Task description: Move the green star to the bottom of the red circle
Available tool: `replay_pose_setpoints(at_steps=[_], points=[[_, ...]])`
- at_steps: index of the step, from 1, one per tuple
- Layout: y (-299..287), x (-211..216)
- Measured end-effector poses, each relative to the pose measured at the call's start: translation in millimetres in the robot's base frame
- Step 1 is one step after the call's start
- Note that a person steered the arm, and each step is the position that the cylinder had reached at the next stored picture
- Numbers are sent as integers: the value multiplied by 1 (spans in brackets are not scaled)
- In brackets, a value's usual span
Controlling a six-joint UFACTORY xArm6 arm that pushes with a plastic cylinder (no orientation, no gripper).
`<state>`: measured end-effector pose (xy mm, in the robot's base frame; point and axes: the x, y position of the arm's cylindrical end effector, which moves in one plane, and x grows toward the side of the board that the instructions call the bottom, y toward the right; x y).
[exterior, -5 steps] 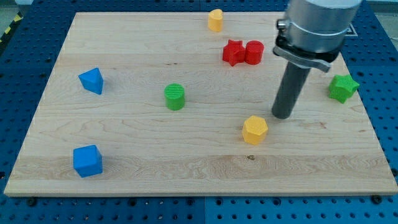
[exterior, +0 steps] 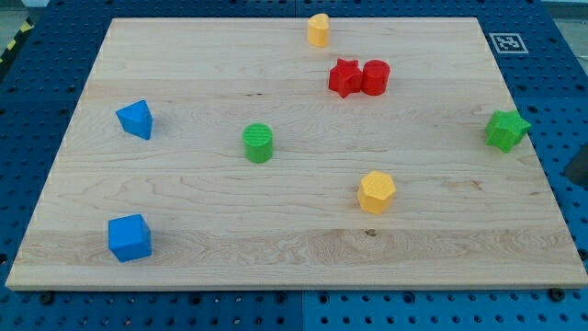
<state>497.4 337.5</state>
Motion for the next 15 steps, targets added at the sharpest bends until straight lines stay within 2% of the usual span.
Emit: replay_pose_setpoints(at_steps=[1,2,3,5,9,11,12,13,14,15], points=[[-1,-28],[-43,-50],[-60,-64],[-60,-64],[-140,-66],[-141,-67],[-118,-67],[-119,-76],[-146,-101],[-150,-104]])
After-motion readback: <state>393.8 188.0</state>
